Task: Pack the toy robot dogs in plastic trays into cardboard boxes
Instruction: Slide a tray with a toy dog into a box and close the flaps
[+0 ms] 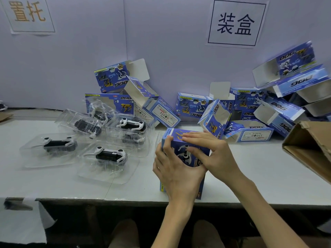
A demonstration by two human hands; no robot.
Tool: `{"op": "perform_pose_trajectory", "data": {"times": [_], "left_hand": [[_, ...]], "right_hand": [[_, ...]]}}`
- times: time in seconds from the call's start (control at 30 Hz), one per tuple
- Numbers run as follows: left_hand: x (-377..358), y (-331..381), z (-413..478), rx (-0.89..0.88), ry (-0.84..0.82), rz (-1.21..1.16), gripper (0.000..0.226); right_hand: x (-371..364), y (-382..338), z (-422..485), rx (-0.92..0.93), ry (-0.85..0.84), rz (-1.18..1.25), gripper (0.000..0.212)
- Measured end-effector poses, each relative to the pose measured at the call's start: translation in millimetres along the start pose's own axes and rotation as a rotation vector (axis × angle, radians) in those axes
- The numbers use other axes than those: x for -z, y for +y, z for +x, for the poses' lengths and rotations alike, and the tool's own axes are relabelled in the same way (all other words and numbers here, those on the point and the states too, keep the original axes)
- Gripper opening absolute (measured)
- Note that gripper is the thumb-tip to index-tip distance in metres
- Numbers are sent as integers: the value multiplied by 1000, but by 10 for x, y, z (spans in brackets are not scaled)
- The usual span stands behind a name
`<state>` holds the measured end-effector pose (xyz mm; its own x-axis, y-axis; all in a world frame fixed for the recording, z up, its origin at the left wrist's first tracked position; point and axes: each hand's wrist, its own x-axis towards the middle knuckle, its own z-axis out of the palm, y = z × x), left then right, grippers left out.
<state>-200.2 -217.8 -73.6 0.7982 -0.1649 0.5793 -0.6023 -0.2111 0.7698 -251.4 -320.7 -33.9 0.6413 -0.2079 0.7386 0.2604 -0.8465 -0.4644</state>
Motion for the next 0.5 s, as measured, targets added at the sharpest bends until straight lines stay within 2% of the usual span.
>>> {"op": "perform_pose_trajectory", "data": {"times": [0.17,0.23,0.37,0.5], "left_hand": [[27,-77,50,-32,-48,-45,96],[107,-215,160,-109,-127,-176,80],[380,-467,553,-119,-319,-400,19],[548,-511,843,-109,-449,-501,17]], "right_hand": [[60,85,-153,-100,106,89,34],[64,105,-199,-107,109,101,33],[57,98,-173,-156,90,144,31],[36,96,-164,-149,116,141,28]]}}
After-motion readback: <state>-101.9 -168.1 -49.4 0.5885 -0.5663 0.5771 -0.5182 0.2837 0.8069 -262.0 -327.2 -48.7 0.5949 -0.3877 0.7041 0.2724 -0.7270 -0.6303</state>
